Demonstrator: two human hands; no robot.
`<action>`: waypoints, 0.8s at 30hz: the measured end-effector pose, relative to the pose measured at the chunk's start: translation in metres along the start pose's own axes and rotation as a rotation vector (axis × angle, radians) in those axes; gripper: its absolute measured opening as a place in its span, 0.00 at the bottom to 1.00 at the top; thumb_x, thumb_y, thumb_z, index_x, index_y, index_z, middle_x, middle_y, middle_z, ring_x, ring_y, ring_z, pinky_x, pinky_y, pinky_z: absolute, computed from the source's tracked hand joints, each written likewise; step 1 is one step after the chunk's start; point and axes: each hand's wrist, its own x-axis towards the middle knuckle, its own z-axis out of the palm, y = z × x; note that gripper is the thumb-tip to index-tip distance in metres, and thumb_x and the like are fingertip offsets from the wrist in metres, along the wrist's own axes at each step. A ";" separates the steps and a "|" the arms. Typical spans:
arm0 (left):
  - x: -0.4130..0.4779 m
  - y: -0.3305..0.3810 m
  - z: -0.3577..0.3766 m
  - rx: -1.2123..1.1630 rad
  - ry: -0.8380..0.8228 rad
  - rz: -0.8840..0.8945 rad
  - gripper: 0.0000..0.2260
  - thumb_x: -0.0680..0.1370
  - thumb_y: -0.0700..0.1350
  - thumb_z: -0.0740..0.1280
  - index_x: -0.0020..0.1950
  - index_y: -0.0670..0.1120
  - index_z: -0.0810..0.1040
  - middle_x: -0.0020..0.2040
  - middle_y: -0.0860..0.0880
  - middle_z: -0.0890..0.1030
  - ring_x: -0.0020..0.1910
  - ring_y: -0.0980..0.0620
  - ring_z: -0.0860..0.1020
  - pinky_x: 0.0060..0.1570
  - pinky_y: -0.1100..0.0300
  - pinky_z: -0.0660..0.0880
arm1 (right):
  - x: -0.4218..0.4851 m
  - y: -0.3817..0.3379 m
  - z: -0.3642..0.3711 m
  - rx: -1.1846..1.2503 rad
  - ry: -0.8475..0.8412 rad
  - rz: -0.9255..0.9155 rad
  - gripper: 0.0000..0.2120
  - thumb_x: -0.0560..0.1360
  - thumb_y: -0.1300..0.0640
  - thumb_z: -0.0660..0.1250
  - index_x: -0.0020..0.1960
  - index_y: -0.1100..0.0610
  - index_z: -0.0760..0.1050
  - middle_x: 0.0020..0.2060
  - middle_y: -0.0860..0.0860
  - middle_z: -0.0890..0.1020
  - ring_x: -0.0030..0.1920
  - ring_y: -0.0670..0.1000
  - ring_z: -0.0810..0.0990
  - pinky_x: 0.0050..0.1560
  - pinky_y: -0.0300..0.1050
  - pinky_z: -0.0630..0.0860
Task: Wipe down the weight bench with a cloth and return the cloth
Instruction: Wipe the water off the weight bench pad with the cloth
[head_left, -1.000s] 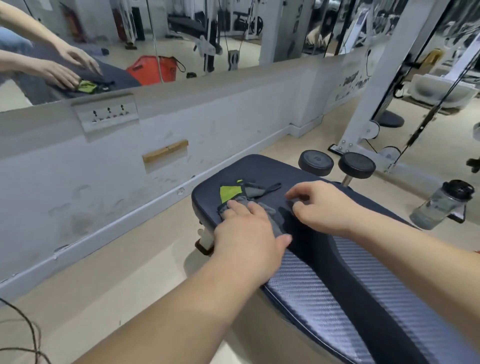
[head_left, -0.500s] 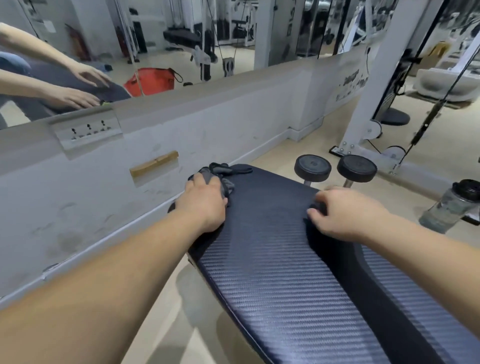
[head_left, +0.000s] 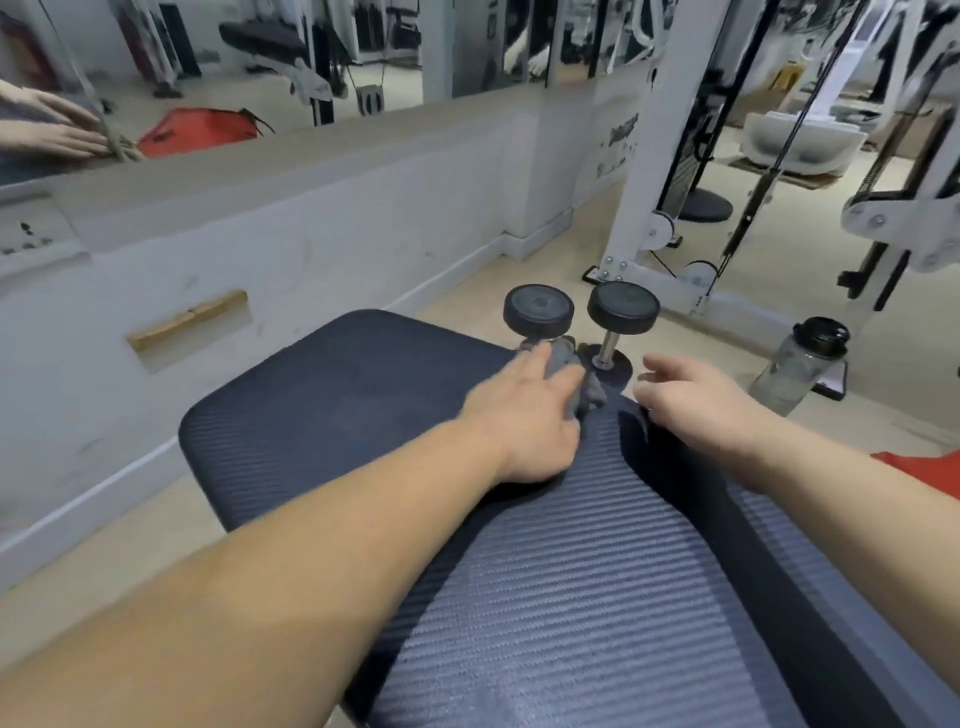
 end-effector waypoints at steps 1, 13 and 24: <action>-0.008 0.015 0.007 -0.005 -0.011 0.056 0.29 0.82 0.55 0.57 0.82 0.58 0.52 0.84 0.48 0.44 0.83 0.47 0.46 0.78 0.51 0.51 | -0.006 -0.002 -0.002 0.099 0.055 -0.006 0.14 0.79 0.67 0.61 0.52 0.50 0.79 0.54 0.51 0.83 0.55 0.55 0.80 0.66 0.54 0.75; -0.074 -0.109 -0.036 0.120 0.179 -0.373 0.22 0.76 0.49 0.60 0.70 0.51 0.70 0.73 0.43 0.69 0.69 0.38 0.71 0.66 0.44 0.73 | -0.072 -0.024 0.028 -0.045 0.014 -0.200 0.18 0.79 0.63 0.57 0.61 0.51 0.81 0.40 0.45 0.79 0.39 0.46 0.77 0.39 0.38 0.70; -0.200 0.015 -0.001 0.111 0.162 -0.386 0.17 0.75 0.58 0.63 0.60 0.51 0.70 0.61 0.43 0.67 0.61 0.40 0.66 0.55 0.47 0.72 | -0.156 -0.029 0.059 -0.504 -0.169 -0.334 0.12 0.78 0.51 0.58 0.42 0.52 0.78 0.40 0.48 0.82 0.47 0.57 0.81 0.49 0.51 0.80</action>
